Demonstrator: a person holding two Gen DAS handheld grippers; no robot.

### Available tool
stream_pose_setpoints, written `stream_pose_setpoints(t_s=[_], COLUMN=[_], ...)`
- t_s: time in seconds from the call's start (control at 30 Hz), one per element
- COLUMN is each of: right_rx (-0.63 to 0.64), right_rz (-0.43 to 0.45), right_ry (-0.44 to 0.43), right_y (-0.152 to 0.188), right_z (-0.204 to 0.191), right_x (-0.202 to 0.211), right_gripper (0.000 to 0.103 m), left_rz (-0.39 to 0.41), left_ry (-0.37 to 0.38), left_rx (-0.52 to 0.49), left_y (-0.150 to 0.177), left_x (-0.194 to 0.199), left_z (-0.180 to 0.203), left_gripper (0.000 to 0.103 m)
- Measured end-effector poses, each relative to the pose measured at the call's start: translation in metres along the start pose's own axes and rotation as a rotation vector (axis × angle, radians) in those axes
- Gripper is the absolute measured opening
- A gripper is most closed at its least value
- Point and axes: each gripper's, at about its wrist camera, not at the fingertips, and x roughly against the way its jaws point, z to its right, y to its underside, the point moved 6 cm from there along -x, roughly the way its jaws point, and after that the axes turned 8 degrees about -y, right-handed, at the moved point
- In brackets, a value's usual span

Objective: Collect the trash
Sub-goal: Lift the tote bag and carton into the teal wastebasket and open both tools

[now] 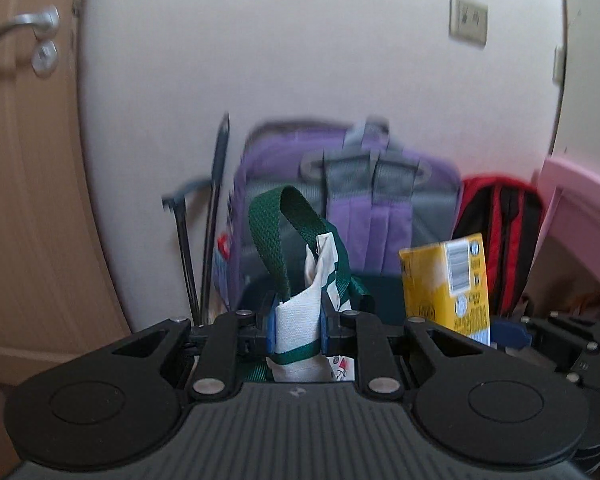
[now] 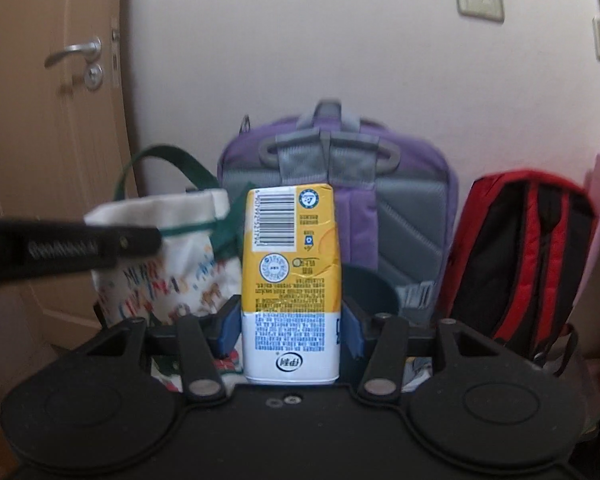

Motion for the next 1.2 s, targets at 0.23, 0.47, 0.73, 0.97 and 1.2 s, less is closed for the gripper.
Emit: stream_pose_setpoints(t_s=[0.23, 0.47, 0.73, 0.97, 1.2], right_rx=[-0.006, 0.002, -0.045, -0.048, -0.039], right_rz=[-0.106, -0.150, -0.124, -0.109, -0.097], right_ry=[-0.016, -0.030, -0.023, -0.023, -0.020], right_y=[0.020, 0.032, 0.022, 0.016, 0.020], right_z=[0.004, 0.007, 0.018, 0.016, 0.003], right_x=[-0.028, -0.033, -0.012, 0.034, 0.085], right_gripper=[0.051, 0.051, 0.052, 0.052, 0.052], left_rz=[-0.129, -0.220, -0.188, -0.179, -0.161], left_ry=[0.029, 0.041, 0.013, 0.037, 0.049], left_rx=[-0.038, 0.005, 0.044, 0.038, 0.025], left_y=[0.031, 0.046, 0.039, 0.037, 0.041], left_x=[-0.036, -0.053, -0.035, 0.010, 0.064], left_z=[0.012, 0.013, 0.009, 0.009, 0.008], left_gripper=[0.019, 0.020, 0.068, 0.072, 0.079])
